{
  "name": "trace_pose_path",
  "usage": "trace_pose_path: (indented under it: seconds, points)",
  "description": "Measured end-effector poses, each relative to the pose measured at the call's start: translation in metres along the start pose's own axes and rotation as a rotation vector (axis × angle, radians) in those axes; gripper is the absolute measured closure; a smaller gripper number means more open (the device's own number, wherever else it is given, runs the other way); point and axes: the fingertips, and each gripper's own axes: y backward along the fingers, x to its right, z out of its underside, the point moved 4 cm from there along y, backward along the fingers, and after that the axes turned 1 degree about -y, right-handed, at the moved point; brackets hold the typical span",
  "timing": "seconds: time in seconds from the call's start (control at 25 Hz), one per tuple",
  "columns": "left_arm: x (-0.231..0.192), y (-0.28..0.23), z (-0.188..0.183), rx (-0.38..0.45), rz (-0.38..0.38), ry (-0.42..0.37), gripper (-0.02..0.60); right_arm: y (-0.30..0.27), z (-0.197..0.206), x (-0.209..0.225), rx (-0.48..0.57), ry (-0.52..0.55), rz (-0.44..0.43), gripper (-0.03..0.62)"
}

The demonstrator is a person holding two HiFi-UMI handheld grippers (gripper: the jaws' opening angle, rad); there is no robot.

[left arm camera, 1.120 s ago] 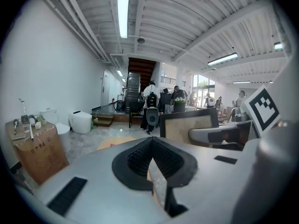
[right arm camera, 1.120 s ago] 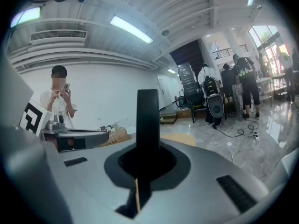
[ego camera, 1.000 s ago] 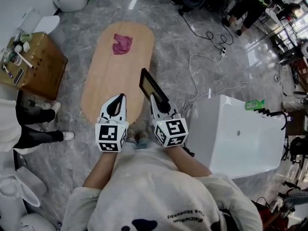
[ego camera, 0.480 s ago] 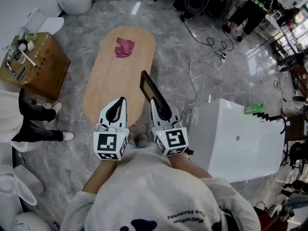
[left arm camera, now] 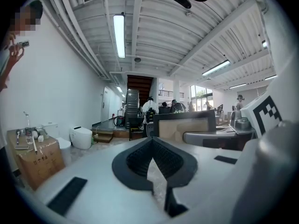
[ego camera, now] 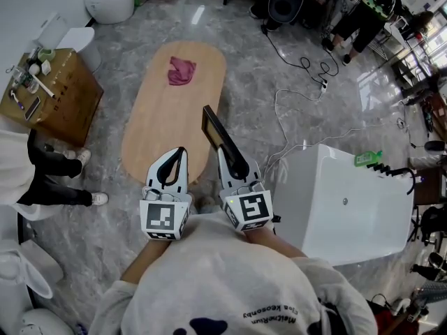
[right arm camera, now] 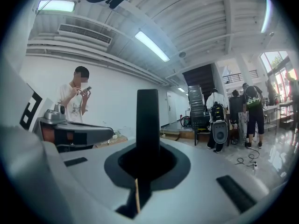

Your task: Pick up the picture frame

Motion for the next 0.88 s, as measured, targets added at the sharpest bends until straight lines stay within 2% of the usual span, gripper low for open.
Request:
trace_pose_path:
  seconds: [0.88]
  points:
    - [-0.0055, 0.0005, -0.0016, 0.029, -0.020, 0.017, 0.574, -0.0026, -0.0062, -0.0023, 0.025, 0.035, -0.023, 0.579]
